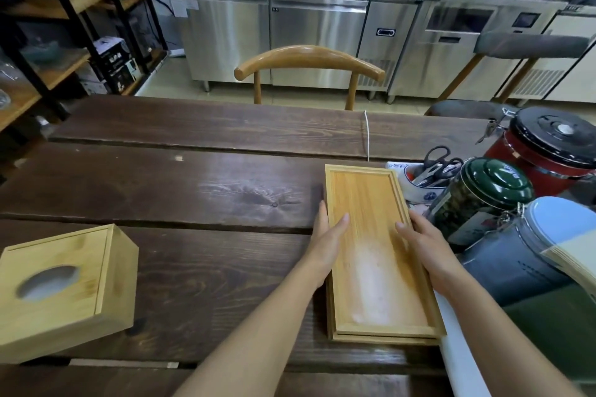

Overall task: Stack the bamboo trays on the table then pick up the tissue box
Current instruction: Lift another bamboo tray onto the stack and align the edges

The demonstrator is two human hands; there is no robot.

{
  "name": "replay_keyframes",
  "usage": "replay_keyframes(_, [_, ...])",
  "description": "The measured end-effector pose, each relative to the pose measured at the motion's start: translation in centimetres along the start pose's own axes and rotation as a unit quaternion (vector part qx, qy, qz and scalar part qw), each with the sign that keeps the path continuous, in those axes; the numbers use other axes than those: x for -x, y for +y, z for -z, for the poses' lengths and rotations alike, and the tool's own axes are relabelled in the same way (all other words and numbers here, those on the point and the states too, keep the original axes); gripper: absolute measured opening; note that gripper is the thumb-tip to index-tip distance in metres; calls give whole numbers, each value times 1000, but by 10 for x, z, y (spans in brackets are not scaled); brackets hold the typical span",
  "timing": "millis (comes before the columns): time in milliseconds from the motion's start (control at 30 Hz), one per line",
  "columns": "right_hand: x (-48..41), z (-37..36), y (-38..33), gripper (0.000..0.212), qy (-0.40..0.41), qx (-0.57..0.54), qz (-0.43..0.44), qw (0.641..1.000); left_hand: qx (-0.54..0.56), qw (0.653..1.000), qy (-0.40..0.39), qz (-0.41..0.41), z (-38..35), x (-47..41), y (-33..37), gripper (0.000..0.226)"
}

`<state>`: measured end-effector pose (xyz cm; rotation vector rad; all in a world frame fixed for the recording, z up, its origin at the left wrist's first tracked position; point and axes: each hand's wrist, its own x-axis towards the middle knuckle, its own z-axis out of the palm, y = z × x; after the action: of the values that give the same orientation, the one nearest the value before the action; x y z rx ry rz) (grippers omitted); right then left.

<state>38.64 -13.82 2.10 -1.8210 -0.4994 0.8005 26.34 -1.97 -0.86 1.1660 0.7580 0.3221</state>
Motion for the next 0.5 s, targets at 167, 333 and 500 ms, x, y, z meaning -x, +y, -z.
replay_keyframes(167, [14, 2, 9, 26, 14, 12, -12, 1000, 13, 1000, -9, 9, 5, 14, -3, 68])
replay_keyframes(333, [45, 7, 26, 49, 18, -1, -3, 1000, 56, 998, -14, 8, 7, 49, -18, 58])
replay_keyframes(500, [61, 6, 31, 50, -2, -32, 0, 999, 69, 998, 2, 8, 2, 69, -28, 57])
